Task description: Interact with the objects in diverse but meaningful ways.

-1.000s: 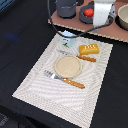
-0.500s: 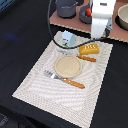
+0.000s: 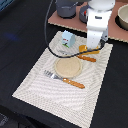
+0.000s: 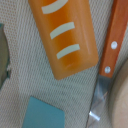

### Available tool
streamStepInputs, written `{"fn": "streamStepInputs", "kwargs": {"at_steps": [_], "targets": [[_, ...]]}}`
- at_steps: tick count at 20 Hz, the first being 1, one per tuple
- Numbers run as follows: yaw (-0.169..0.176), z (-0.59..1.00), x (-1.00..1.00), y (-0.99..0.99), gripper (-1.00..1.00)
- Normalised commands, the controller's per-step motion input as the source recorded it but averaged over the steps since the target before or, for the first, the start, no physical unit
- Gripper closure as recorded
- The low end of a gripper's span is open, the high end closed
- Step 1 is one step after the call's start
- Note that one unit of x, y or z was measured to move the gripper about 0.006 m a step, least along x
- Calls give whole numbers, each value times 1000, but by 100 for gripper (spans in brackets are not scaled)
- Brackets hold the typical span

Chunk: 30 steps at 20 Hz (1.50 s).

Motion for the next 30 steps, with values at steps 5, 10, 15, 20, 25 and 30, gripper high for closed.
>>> {"fn": "streamStepInputs", "kwargs": {"at_steps": [5, 10, 15, 20, 25, 30], "targets": [[23, -199, -134, 70, -100], [27, -70, -10, 58, -100], [34, -71, 0, 186, 100], [37, -137, 0, 156, 100], [44, -179, 0, 219, 100], [38, -195, 14, 285, 100]]}}
